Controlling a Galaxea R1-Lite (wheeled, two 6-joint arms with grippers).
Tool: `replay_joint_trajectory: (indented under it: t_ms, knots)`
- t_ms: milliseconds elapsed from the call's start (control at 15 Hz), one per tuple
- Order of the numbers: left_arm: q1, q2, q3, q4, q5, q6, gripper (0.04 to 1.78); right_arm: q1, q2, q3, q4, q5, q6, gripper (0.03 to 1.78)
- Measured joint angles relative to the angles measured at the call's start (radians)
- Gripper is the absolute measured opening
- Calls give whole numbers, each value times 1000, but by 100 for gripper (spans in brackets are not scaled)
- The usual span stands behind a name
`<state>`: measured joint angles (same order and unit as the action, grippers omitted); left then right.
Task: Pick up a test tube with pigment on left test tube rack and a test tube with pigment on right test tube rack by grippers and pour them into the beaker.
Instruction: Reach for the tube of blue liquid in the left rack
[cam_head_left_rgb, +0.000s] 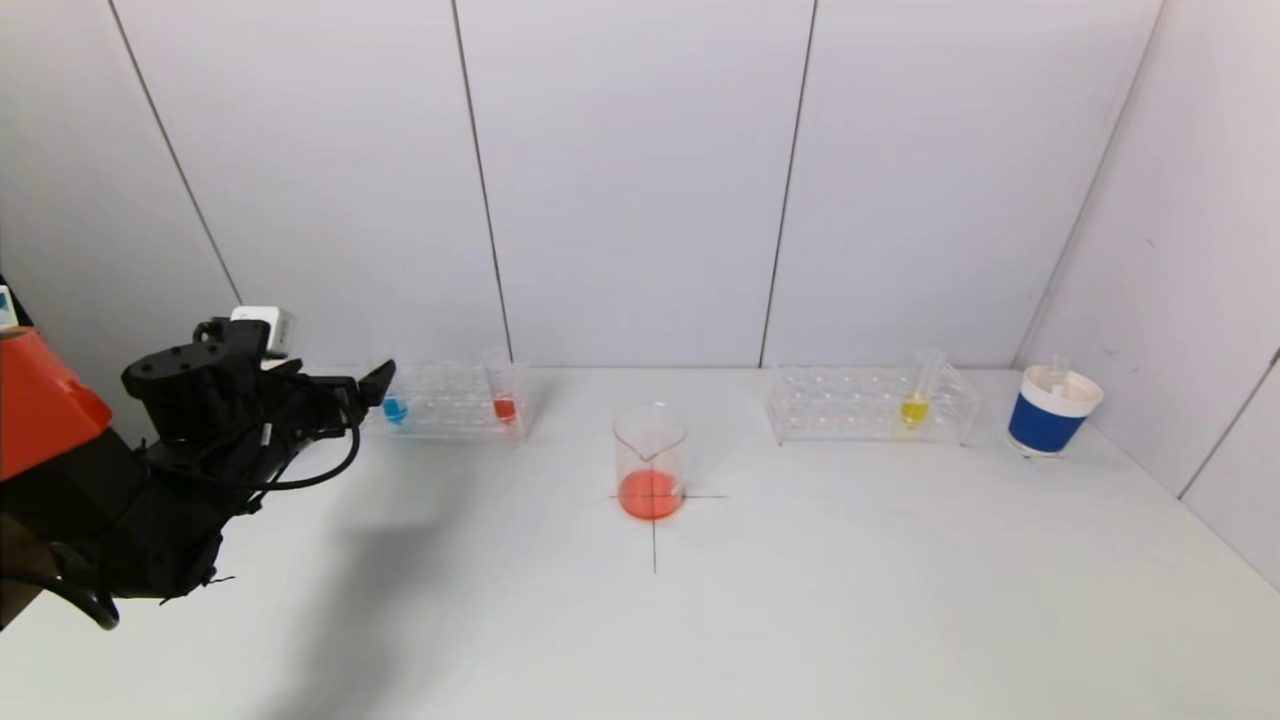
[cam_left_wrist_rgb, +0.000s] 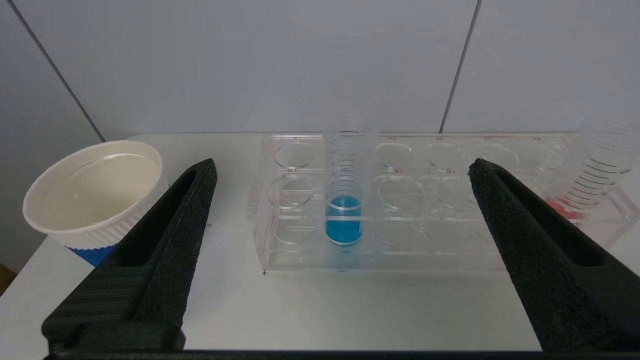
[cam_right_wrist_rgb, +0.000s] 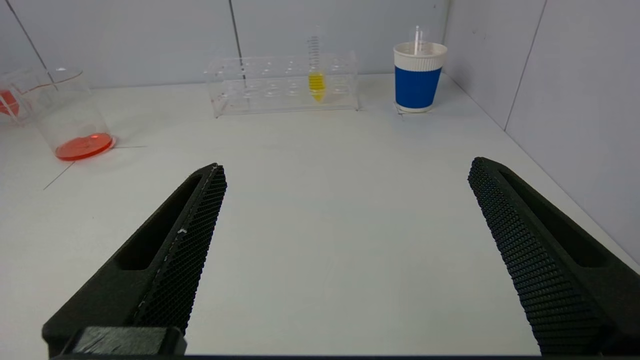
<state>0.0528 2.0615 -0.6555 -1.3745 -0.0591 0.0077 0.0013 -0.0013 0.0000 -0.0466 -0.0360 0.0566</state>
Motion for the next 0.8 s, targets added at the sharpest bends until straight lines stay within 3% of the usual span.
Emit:
replay_joint_trajectory:
  t_ms: [800]
  knots:
    - [-3,110,-108,-6,0,3,176,0,0,0,0,0,0,176]
